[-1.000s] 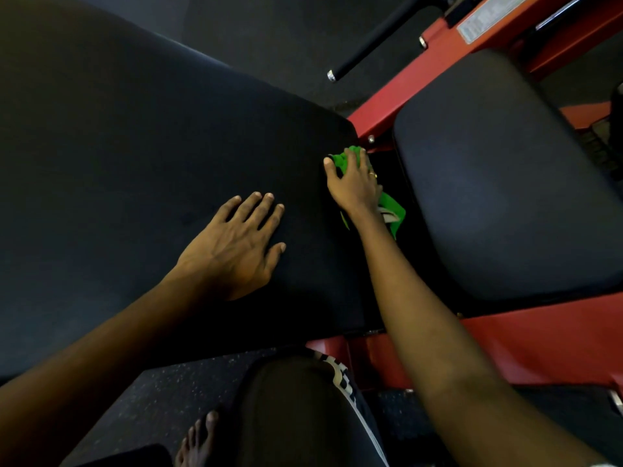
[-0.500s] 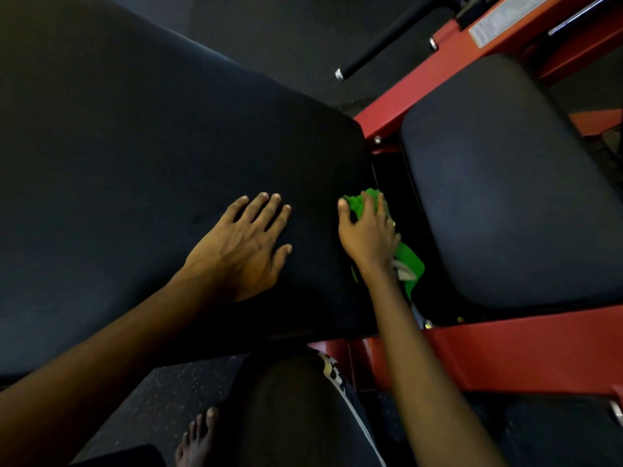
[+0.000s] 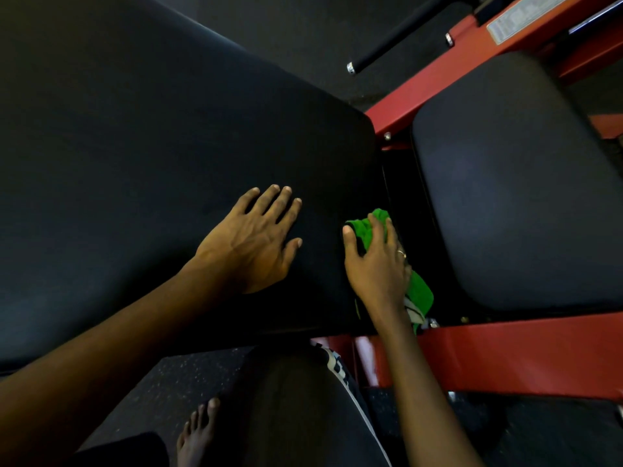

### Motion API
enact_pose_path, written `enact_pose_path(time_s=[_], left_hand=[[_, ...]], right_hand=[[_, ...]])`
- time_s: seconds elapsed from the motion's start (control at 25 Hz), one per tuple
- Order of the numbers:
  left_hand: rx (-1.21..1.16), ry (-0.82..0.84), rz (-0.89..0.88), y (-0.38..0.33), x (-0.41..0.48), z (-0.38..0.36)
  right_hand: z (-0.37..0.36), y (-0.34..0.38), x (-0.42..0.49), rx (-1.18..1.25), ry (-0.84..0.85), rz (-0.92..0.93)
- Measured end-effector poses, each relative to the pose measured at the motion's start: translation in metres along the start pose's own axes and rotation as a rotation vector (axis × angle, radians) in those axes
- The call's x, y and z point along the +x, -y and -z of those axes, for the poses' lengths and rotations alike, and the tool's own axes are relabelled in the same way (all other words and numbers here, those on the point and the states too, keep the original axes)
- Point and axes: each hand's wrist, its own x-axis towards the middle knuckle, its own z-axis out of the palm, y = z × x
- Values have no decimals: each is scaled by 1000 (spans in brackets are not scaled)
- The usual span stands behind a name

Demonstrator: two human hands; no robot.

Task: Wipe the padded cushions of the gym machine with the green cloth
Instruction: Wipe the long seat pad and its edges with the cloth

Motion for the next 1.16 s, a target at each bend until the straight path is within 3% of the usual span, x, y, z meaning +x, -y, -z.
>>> enact_pose_path(time_s=[0.16,0.32,0.48,0.64,0.72,0.84,0.92,1.08,1.16], left_hand=[[14,-14,8,-3,-1,-3],[22,-31,11,-3,0,-4],[27,-21,15,-3,0,-1],[10,-43,6,-3,-3,1],[-9,-41,10,-1,-4,2],[-31,-12,3,2,-7,6],[-8,-27,11,12,-16,10],[51,-96,112,53,-42,16],[43,-70,111,63,-47,12]], right_hand=[[-6,19,95,19,-12,-35],[-5,38,151,19,71,93],[-1,33,63,-5,57,294],[5,-1,-37,-12,53,339],[5,-14,-20,-14,25,272],[10,-14,25,29,11,-30],[9,0,18,18,8,-109],[2,35,-57,9,54,192],[-2,35,-50,-21,1,280]])
